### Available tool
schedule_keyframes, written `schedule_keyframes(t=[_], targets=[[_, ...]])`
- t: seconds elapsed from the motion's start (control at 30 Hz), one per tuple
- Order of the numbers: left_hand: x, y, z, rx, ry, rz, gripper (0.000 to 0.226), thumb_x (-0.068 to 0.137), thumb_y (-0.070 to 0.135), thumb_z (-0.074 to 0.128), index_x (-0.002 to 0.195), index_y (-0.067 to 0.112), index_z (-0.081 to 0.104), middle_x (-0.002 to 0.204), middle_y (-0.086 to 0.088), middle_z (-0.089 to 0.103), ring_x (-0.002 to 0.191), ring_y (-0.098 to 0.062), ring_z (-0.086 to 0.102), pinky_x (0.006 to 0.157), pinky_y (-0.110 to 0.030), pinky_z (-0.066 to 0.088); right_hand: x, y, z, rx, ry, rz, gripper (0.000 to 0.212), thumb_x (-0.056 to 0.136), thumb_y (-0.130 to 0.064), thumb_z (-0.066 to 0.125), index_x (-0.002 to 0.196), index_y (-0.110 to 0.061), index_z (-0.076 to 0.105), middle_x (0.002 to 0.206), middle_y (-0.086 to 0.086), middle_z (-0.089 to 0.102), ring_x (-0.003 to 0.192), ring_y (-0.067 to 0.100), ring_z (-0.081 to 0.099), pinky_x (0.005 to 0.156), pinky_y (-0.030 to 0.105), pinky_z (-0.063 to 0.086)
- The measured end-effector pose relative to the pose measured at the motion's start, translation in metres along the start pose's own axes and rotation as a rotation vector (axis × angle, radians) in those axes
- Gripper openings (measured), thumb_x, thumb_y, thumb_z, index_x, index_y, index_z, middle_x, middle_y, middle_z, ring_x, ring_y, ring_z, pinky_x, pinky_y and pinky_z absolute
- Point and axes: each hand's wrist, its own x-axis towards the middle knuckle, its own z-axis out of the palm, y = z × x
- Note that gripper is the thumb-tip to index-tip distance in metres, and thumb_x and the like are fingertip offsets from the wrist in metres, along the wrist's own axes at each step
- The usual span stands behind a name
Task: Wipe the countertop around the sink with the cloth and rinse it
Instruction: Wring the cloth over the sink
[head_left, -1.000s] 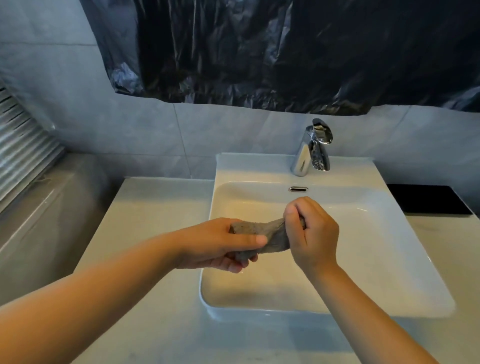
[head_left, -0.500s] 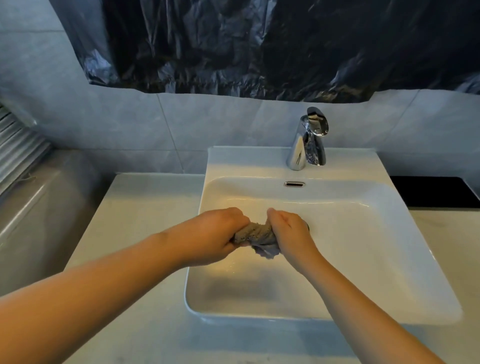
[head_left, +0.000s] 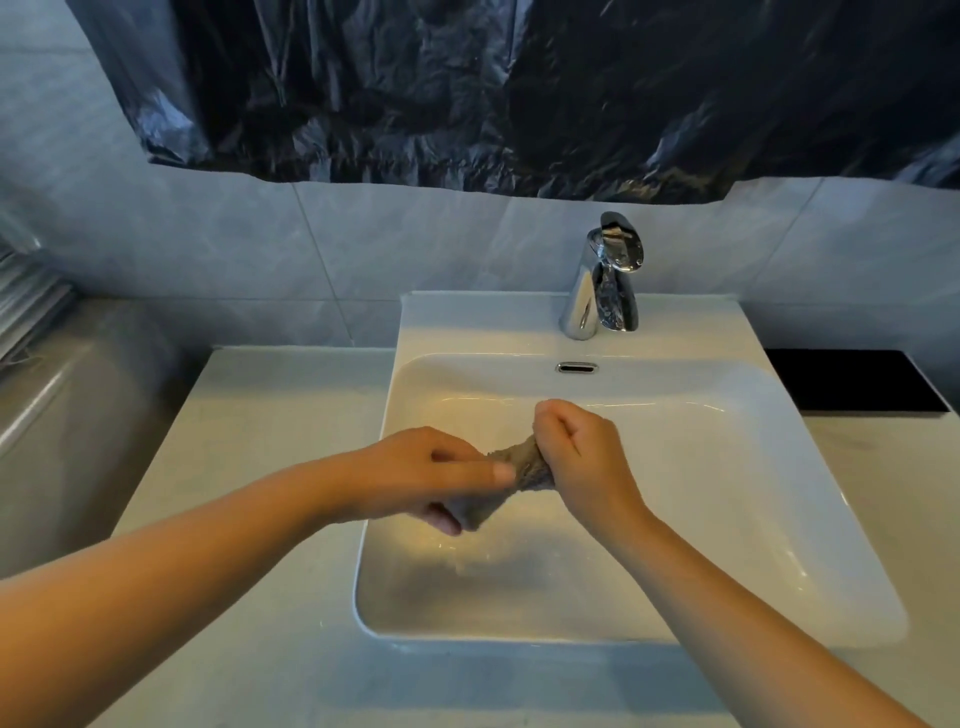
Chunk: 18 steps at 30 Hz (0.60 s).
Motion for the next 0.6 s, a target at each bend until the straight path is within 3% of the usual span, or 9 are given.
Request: schedule_keyframes(t=[0.07, 0.17, 0.27, 0.33, 0.4, 0.47, 0.53, 0.6], targets=[[-0.001, 0.0, -0.003, -0.318, -0.135, -0.081, 0.055, 0.08, 0.05, 0.062, 0.113, 0.007, 0.064, 0.109, -0.015, 0.069, 0.102, -0.032, 0.066, 0.095, -0.043, 0.051, -0.001, -0.001, -0.003, 0.014, 0.014, -0.108, 0.033, 0.093, -0.034, 0.039, 0.061, -0.033, 0.045, 0.057, -0.01, 0.043, 0.056, 0.013, 0.044, 0.046, 0.04, 0.048], [-0.001, 0.001, -0.002, -0.464, -0.287, -0.125, 0.054, 0.084, 0.033, 0.061, 0.127, 0.002, 0.05, 0.116, -0.019, 0.065, 0.103, -0.032, 0.065, 0.09, -0.039, 0.054, -0.002, -0.007, -0.003, -0.028, 0.065, -0.332, 0.029, 0.095, -0.035, 0.036, 0.067, -0.03, 0.044, 0.057, -0.01, 0.041, 0.053, 0.011, 0.044, 0.045, 0.031, 0.04], [0.0, 0.001, 0.005, -0.514, -0.419, -0.186, 0.043, 0.083, 0.027, 0.064, 0.114, 0.003, 0.047, 0.094, -0.011, 0.067, 0.078, -0.018, 0.064, 0.072, -0.026, 0.056, 0.0, -0.009, -0.003, -0.128, 0.081, -0.479, 0.032, 0.096, -0.032, 0.036, 0.071, -0.016, 0.049, 0.06, -0.012, 0.041, 0.054, 0.009, 0.043, 0.046, 0.022, 0.035], [0.001, 0.002, 0.009, -0.469, -0.39, -0.196, 0.034, 0.083, 0.029, 0.064, 0.105, 0.009, 0.046, 0.077, -0.004, 0.059, 0.063, -0.011, 0.052, 0.059, -0.019, 0.049, 0.002, -0.005, -0.006, -0.188, 0.071, -0.516, 0.032, 0.096, -0.032, 0.035, 0.073, -0.015, 0.05, 0.062, -0.011, 0.044, 0.054, 0.008, 0.043, 0.046, 0.021, 0.036], [0.002, 0.001, 0.011, -0.339, -0.327, -0.189, 0.03, 0.086, 0.03, 0.066, 0.101, 0.011, 0.049, 0.073, -0.003, 0.053, 0.06, -0.012, 0.044, 0.054, -0.019, 0.042, 0.003, -0.002, -0.009, -0.305, -0.022, -0.487, 0.035, 0.096, -0.038, 0.032, 0.076, -0.019, 0.053, 0.063, -0.012, 0.049, 0.056, 0.009, 0.047, 0.047, 0.024, 0.041], [0.002, 0.001, 0.013, -0.054, -0.237, -0.152, 0.022, 0.088, 0.033, 0.065, 0.092, 0.016, 0.053, 0.074, -0.004, 0.052, 0.062, -0.014, 0.044, 0.056, -0.022, 0.042, 0.003, 0.0, -0.009, -0.426, -0.194, -0.374, 0.042, 0.094, -0.048, 0.026, 0.075, -0.024, 0.054, 0.064, -0.011, 0.056, 0.059, 0.011, 0.053, 0.053, 0.031, 0.047], [0.003, 0.001, 0.016, 0.309, -0.111, -0.083, 0.017, 0.09, 0.039, 0.06, 0.09, 0.023, 0.052, 0.075, 0.0, 0.055, 0.064, -0.012, 0.049, 0.061, -0.022, 0.043, 0.004, -0.001, -0.004, -0.393, -0.342, -0.164, 0.051, 0.095, -0.05, 0.028, 0.069, -0.019, 0.058, 0.063, -0.002, 0.063, 0.059, 0.015, 0.058, 0.058, 0.036, 0.051], [0.008, -0.002, 0.02, 0.599, 0.004, -0.004, 0.019, 0.092, 0.044, 0.054, 0.094, 0.025, 0.048, 0.078, 0.007, 0.054, 0.068, -0.008, 0.05, 0.061, -0.02, 0.039, 0.008, -0.004, 0.002, -0.281, -0.475, 0.152, 0.054, 0.095, -0.041, 0.033, 0.063, -0.007, 0.062, 0.058, 0.006, 0.065, 0.053, 0.019, 0.056, 0.054, 0.031, 0.048]])
